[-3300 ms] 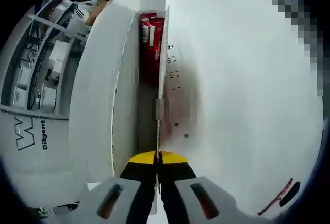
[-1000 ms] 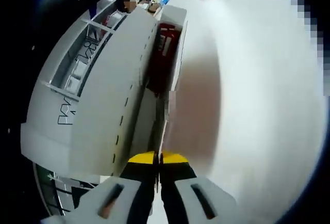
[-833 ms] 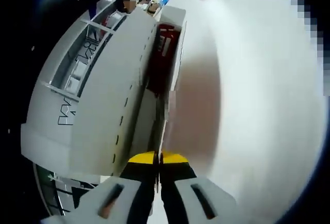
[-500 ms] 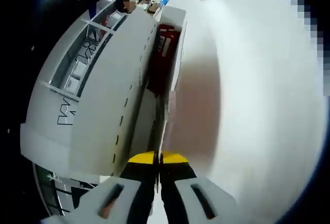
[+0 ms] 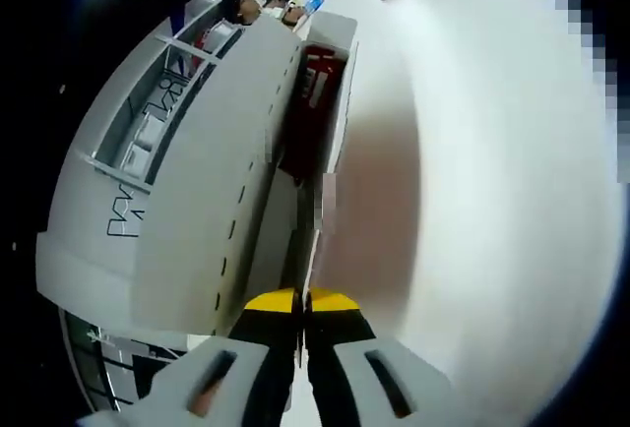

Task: Tear open the coffee pouch, take out the coffee, and pour the coffee from the pouch into the cup

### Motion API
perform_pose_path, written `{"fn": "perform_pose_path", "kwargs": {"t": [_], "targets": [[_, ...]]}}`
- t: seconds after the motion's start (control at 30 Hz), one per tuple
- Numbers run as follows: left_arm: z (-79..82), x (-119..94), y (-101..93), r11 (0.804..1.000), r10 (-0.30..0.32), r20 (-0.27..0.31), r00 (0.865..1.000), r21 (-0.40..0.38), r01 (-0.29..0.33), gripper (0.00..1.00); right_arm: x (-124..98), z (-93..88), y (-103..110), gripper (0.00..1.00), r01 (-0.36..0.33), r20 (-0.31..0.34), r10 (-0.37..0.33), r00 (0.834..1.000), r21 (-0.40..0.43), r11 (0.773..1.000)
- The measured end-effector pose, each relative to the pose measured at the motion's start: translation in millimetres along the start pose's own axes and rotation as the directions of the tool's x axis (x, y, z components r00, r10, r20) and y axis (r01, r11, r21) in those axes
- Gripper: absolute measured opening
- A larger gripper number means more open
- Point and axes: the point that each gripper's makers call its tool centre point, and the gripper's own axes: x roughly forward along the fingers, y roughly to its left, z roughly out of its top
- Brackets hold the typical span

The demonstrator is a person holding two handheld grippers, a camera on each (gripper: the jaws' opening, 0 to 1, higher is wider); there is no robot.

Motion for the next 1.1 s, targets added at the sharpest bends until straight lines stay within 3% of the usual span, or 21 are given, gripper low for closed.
{"fn": "perform_pose_path", "kwargs": {"t": [0.53,0.9,1.1], "targets": [[0.6,-5,-4.1,1.0,-0.016,0.013,1.0,-0.024,0.016,0.05,60,-9.9,-36,0.25,0.038,-0.112,-0.041,0.993,-0.028,0.999],[1.1,-12,-7.5,0.999,-0.02,0.015,1.0,-0.03,0.021,0.05,103,-11.5,-65,0.23,0.059,-0.156,-0.064,0.986,-0.038,0.998],[-0.2,-17,-10.3,0.999,-0.024,0.02,1.0,-0.039,0.025,0.05,122,-24.2,-70,0.19,0.057,-0.199,-0.068,0.978,-0.063,0.996]]}}
